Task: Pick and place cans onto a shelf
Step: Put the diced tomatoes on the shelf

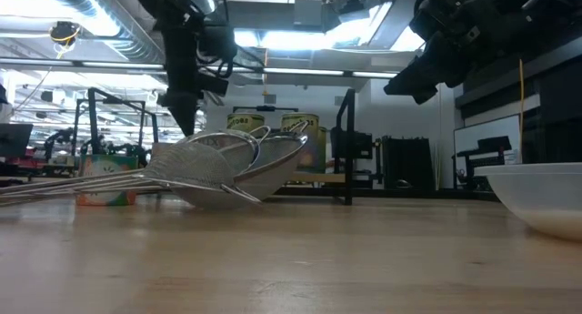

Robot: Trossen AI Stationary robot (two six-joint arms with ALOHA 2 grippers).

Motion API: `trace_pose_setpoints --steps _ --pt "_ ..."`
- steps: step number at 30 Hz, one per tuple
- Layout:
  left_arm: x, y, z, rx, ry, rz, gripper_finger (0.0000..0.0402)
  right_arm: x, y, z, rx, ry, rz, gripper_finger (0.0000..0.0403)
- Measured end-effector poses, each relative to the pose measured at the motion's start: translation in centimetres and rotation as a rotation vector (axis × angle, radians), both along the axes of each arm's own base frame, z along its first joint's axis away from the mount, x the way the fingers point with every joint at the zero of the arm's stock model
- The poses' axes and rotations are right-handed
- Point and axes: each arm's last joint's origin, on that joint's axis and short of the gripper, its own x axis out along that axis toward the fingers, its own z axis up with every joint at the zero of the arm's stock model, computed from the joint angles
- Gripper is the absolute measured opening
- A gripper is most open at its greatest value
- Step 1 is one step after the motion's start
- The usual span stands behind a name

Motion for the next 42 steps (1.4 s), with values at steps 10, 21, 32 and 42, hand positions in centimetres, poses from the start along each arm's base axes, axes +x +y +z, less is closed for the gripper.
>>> trace_pose_setpoints --steps 10,21,32,42 --pt "-0.5 -0.2 0.3 0.015 0.066 0.049 0.0042 0.0 0.0 0.0 -0.001 0.0 0.0 0.0098" --pt "-0.9 -0.3 0.2 0.006 0.12 0.053 0.0097 0.0 0.0 0.0 -0.001 0.0 0.0 0.0098" --pt "-2.9 0.7 -0.1 -0.124 0.135 0.113 0.0096 0.0 0.0 0.0 -0.004 -0.001 0.002 0.0098" --pt "-4.0 2.0 -0.1 -0.184 0.084 0.135 0.0096 0.0 0.0 0.0 -0.005 0.0 0.002 0.0098"
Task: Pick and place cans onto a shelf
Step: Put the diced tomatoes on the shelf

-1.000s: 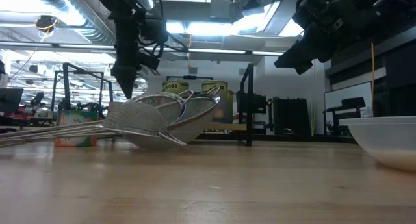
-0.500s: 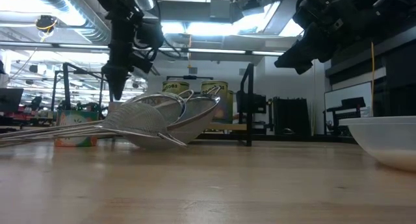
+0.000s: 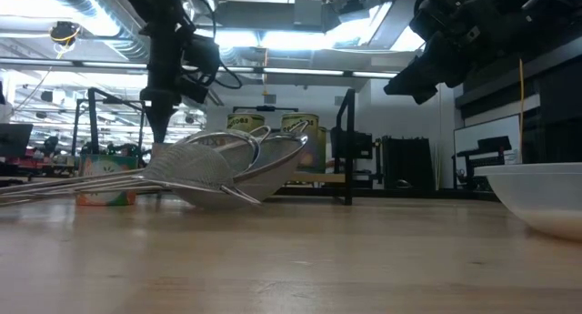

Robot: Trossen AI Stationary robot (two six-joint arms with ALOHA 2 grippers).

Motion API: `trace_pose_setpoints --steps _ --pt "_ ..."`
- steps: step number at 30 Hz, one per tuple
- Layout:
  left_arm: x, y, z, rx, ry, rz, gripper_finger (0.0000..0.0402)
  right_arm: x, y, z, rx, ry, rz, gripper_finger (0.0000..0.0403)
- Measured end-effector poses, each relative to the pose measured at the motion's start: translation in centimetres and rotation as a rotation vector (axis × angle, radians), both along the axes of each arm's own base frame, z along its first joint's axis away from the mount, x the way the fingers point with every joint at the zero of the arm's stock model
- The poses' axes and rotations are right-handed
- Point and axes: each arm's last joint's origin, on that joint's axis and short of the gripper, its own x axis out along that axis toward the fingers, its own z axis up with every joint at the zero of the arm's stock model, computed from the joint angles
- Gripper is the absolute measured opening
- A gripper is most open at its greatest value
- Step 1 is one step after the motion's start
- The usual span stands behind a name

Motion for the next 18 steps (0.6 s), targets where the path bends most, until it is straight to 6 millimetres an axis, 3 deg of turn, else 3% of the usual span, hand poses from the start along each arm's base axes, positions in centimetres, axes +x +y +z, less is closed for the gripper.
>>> trace_pose_setpoints --steps 11,18 --pt "0.09 0.3 0.03 -0.004 -0.043 -0.001 0.0096 0.0 0.0 0.0 0.0 0.0 0.0 0.0098" --pt "0.48 0.66 -0.88 -0.028 -0.029 0.005 0.0072 0.0 -0.01 0.0 0.003 0.0 -0.001 0.0098"
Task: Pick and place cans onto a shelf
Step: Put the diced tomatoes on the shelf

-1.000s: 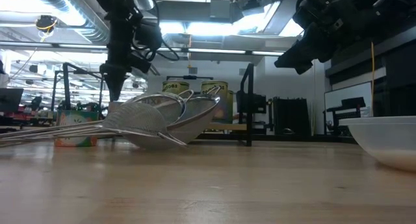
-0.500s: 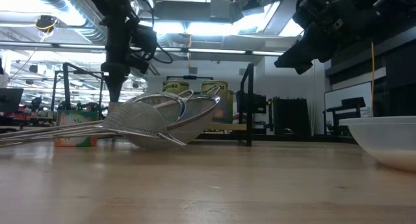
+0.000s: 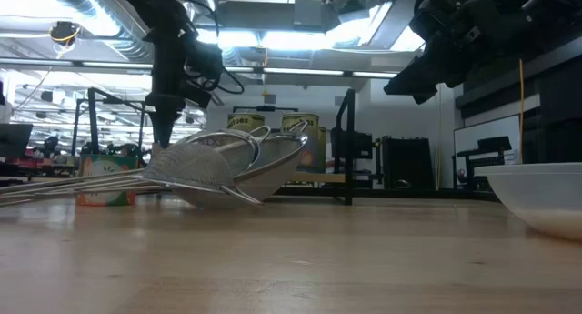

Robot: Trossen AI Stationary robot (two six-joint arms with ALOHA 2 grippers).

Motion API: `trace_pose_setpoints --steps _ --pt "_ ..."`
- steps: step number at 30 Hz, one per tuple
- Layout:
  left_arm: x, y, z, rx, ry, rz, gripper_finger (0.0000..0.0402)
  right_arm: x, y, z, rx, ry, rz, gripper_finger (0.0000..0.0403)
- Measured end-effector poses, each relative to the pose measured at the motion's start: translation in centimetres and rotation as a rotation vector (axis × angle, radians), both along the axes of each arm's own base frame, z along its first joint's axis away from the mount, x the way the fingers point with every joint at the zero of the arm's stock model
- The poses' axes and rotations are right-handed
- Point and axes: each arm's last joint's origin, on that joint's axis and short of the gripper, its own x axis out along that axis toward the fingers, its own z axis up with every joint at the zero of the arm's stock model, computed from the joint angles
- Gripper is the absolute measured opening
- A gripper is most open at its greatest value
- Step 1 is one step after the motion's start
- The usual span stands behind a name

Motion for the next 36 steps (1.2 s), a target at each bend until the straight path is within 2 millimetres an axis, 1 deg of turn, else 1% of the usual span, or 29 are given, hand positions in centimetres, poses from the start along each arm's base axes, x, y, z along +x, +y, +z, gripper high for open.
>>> trace_pose_setpoints --steps 4,11,17,24,26,36 --pt "0.3 0.1 -0.3 0.005 0.015 -0.004 0.0054 0.0 0.0 0.0 0.0 0.0 0.0 0.0098" --pt "0.5 0.1 -0.3 0.031 0.014 -0.005 0.0007 0.0 0.0 0.0 -0.002 0.0 0.001 0.0098" --pt "0.7 0.0 -0.3 0.036 0.007 0.019 0.0014 0.0 0.0 0.0 -0.002 -0.001 0.001 0.0098" --pt "0.9 0.3 -0.3 0.058 -0.032 0.07 0.0009 0.0 0.0 0.0 -0.001 0.0 0.0 0.0098" --pt "1.0 0.4 -0.3 0.063 -0.047 0.089 0.0012 0.0 0.0 0.0 -0.001 0.0 0.001 0.0098" --pt "1.2 0.2 -0.3 0.061 -0.045 0.076 0.0036 0.0 0.0 0.0 0.0 0.0 0.0 0.0098"
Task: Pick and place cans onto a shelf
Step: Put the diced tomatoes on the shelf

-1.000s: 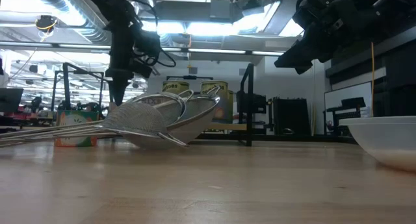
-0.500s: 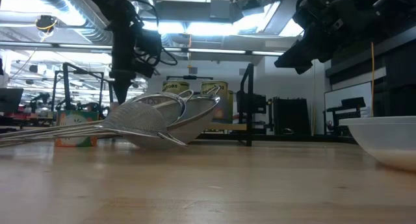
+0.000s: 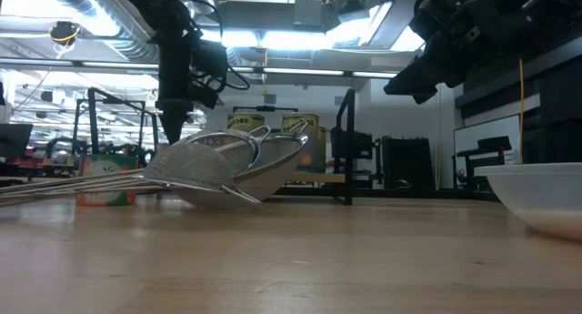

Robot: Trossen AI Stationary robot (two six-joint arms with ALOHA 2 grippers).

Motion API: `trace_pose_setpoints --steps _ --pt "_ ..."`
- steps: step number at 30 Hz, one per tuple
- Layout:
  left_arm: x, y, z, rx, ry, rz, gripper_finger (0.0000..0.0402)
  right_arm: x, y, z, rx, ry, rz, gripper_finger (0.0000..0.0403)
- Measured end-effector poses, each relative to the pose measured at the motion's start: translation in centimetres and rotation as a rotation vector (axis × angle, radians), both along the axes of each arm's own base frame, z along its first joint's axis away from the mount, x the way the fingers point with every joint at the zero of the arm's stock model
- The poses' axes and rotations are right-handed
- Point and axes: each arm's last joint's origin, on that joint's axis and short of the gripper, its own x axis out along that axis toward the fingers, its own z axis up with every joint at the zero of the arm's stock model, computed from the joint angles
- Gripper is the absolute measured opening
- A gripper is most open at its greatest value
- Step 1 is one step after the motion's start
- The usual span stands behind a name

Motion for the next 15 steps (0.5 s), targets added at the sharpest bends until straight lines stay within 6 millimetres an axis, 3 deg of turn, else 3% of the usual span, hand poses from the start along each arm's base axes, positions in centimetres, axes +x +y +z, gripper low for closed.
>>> trace_pose_setpoints --steps 10,15 --pt "0.29 -0.34 -0.03 -0.004 0.001 -0.019 0.0085 0.01 0.0 0.0 0.0 0.0 0.0 0.0098" --pt "0.3 -0.36 -0.03 -0.003 0.002 -0.02 0.0088 0.0 0.0 0.01 0.0 0.0 0.0 0.0098"
